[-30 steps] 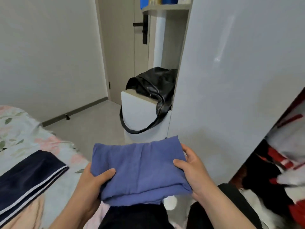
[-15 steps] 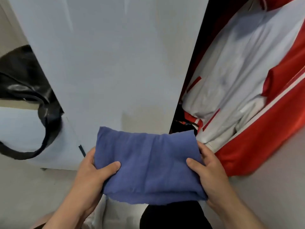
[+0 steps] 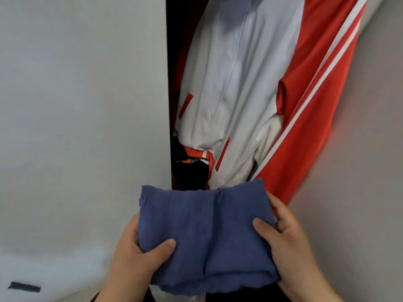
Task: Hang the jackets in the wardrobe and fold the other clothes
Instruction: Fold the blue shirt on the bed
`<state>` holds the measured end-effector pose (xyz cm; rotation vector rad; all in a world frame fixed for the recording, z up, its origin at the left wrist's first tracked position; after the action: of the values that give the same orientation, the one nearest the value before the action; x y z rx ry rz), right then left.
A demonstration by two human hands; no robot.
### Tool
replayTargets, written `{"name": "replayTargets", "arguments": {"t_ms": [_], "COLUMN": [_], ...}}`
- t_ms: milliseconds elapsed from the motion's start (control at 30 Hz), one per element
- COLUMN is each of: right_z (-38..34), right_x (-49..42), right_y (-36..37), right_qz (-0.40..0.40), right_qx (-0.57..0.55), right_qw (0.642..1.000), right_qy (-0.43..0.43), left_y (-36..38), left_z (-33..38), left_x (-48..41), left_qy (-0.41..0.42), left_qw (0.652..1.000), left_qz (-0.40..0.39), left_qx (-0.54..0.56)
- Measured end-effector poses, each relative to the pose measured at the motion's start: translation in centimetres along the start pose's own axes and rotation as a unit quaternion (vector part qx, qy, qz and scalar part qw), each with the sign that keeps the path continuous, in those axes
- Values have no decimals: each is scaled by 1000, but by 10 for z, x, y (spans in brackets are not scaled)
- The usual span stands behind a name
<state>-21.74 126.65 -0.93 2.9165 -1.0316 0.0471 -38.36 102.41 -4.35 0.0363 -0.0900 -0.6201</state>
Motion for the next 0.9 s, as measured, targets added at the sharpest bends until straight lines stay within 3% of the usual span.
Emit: {"name": "replayTargets", "arguments": {"t_ms": [200,433,700,900], "right_z": [-14,-34,-77,-112], "right_x": [5,-1,-20,-60], "right_y": [-21,-45,-32,-26], "right_qz": [49,78,92,103], "right_qx": [-40,-116,-31,-49], "right_qw": [998,988,986,976], "right_qy": [-29,-60,-132,-183], "left_y": [38,64,96,124], "left_z": [17,39,89,131], "left_x": [-18,-33,-74,-117], "left_qy": [16,45,100,150], "left_qw": [998,994,989,983], "left_qz": [-59,-80,-91,-100], "left_qx": [-23,51,62,35]}}
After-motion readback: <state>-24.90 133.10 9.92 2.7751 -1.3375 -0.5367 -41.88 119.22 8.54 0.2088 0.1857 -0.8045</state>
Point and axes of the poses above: each hand's wrist, its own x-axis away from the middle knuckle, its own y-axis out of the palm, z = x × y, the point moved 10 cm from there along -x, towards the middle knuckle, and after that the axes turned 10 degrees about -z, right-handed, at the moved point
